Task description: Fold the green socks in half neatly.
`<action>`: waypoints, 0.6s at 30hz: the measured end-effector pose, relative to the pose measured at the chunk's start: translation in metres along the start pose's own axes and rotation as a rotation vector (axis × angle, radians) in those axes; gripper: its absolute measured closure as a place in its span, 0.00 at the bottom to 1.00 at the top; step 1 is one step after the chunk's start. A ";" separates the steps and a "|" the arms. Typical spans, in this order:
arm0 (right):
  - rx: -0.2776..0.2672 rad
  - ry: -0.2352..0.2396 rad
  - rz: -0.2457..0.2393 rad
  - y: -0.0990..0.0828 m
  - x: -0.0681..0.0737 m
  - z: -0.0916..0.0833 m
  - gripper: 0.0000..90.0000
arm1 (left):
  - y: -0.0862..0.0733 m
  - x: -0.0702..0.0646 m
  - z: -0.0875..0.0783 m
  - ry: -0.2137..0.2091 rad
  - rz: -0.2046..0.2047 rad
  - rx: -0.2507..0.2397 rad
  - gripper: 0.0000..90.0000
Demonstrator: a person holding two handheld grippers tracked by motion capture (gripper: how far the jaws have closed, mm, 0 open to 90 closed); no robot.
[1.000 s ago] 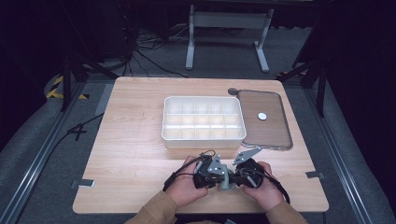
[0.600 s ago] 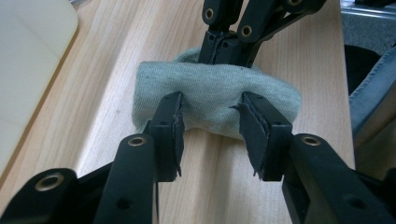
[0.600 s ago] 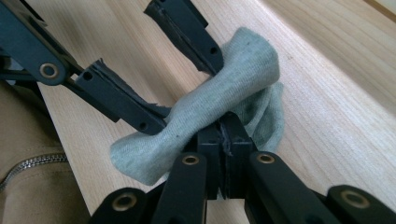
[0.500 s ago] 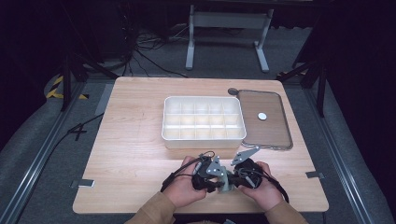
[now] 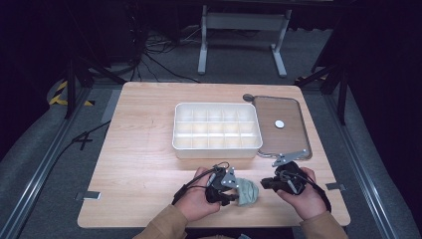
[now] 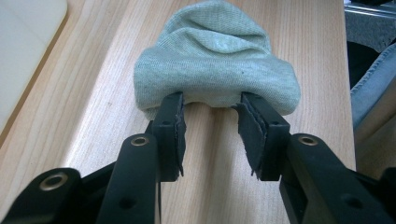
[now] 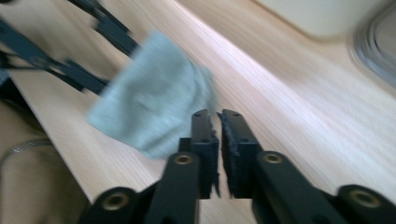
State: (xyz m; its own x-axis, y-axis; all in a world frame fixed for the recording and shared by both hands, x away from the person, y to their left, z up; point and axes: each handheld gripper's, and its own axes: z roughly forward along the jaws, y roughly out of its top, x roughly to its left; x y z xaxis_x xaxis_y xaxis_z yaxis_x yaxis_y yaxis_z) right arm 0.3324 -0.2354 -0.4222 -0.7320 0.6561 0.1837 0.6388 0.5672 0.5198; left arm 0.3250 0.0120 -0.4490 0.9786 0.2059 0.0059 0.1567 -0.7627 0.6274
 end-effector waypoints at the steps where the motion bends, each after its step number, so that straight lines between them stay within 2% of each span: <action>1: 0.021 0.021 0.011 -0.002 -0.002 0.005 0.99 | 0.000 0.000 0.000 -0.001 -0.002 -0.002 0.68; 2: 0.033 0.034 0.007 -0.003 -0.003 0.010 0.99 | 0.001 0.000 0.000 -0.002 -0.001 0.000 0.68; 6: 0.026 0.100 -0.005 -0.001 0.002 0.020 1.00 | 0.002 0.001 -0.004 -0.009 0.000 -0.025 0.67; 13: 0.057 0.089 -0.034 0.002 0.012 0.030 0.99 | 0.004 -0.002 0.001 -0.020 0.015 -0.049 0.63; 14: 0.058 0.088 -0.036 0.002 0.013 0.031 0.99 | 0.006 -0.003 0.000 -0.023 0.026 -0.052 0.63; 15: 0.061 0.089 -0.040 0.003 0.016 0.032 0.99 | 0.007 -0.003 0.001 -0.026 0.022 -0.072 0.61; 18: 0.060 0.090 -0.049 0.004 0.019 0.035 0.99 | 0.008 -0.004 0.004 -0.024 0.024 -0.073 0.59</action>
State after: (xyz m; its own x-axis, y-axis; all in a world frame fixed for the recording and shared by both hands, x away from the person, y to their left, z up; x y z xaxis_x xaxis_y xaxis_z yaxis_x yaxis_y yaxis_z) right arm 0.3291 -0.2033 -0.4456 -0.7791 0.5811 0.2355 0.6132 0.6281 0.4791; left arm 0.3231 0.0027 -0.4471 0.9849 0.1728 0.0032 0.1242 -0.7205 0.6822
